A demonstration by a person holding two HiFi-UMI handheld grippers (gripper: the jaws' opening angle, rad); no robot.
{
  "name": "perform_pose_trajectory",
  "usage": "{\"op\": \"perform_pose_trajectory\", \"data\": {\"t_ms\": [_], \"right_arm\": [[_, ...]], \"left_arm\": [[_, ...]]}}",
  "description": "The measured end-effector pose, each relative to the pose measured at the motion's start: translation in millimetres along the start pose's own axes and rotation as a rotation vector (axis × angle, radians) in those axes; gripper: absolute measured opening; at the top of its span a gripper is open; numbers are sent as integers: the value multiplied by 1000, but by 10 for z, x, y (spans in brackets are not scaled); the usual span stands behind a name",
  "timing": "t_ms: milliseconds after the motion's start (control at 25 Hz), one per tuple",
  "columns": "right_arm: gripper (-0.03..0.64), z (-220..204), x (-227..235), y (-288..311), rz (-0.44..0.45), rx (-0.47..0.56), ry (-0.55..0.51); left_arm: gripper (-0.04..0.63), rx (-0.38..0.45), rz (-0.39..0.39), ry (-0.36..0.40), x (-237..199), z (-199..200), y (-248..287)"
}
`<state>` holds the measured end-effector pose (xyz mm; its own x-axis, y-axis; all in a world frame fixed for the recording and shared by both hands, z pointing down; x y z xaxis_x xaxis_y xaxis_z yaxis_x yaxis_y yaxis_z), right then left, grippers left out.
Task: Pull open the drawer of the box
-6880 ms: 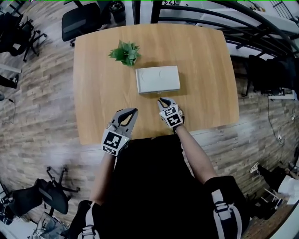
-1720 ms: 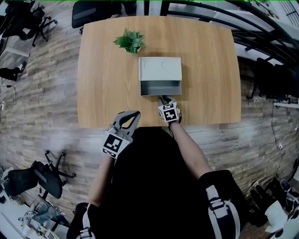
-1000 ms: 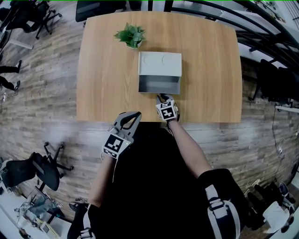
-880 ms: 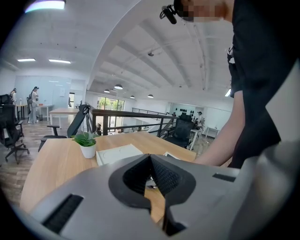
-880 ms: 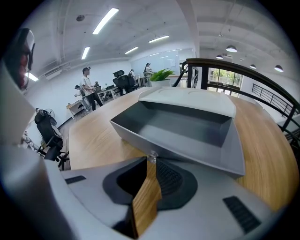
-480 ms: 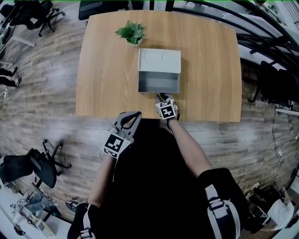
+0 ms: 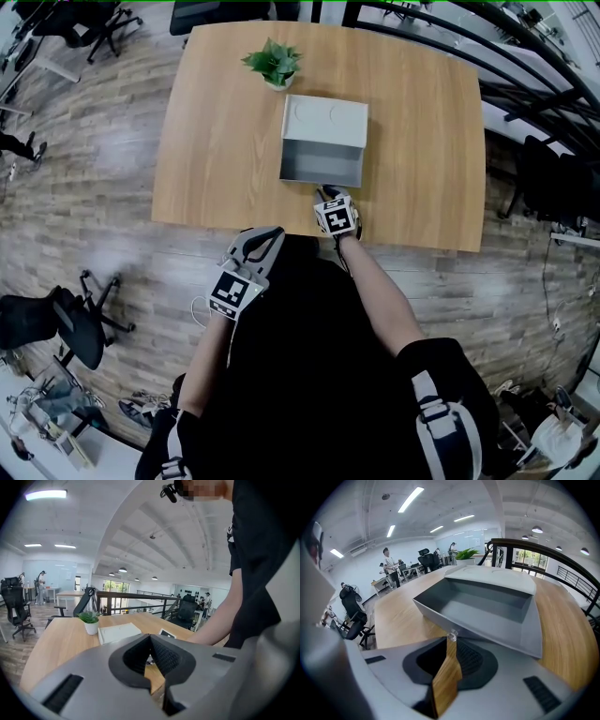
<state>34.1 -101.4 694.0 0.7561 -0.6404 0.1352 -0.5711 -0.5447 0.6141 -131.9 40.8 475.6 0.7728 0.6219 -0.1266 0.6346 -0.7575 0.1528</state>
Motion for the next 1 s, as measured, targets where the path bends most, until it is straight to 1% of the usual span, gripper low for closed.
{"op": "perform_pose_trajectory", "data": {"t_ms": [240,400,480,600,800,920,1000], "right_arm": [[77,-76,69,-169,2,-38,19],[77,-114,127,-339,32,-21,16],[75,-162,175,-417,46,-35,17],[43,-213,287,-547,54,-38,32],[28,-283,413,-714,81,-53,25],[25,-389,468,-844,98,-53,60],[25,-424,467,-940,117,-24,91]], "left_arm": [[23,10,4,2,73,5,-1],[23,17,4,12,127,11,21],[23,16,1,13,153,16,30],[23,14,-13,23,173,29,79],[23,18,-18,31,158,47,161],[23,19,-16,33,205,69,173],[23,18,-14,35,211,77,163]]}}
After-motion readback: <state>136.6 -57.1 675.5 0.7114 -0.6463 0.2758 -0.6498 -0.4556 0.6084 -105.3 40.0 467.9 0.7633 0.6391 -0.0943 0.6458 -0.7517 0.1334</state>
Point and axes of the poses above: the fingertips, and each gripper's own axes: y forward along the fingers, x to its right, z out of its top, the point moved 9 cm from there along -y, backward along the fingers, and after that the axes turned 14 degrees about x, right-handed, at the moved point
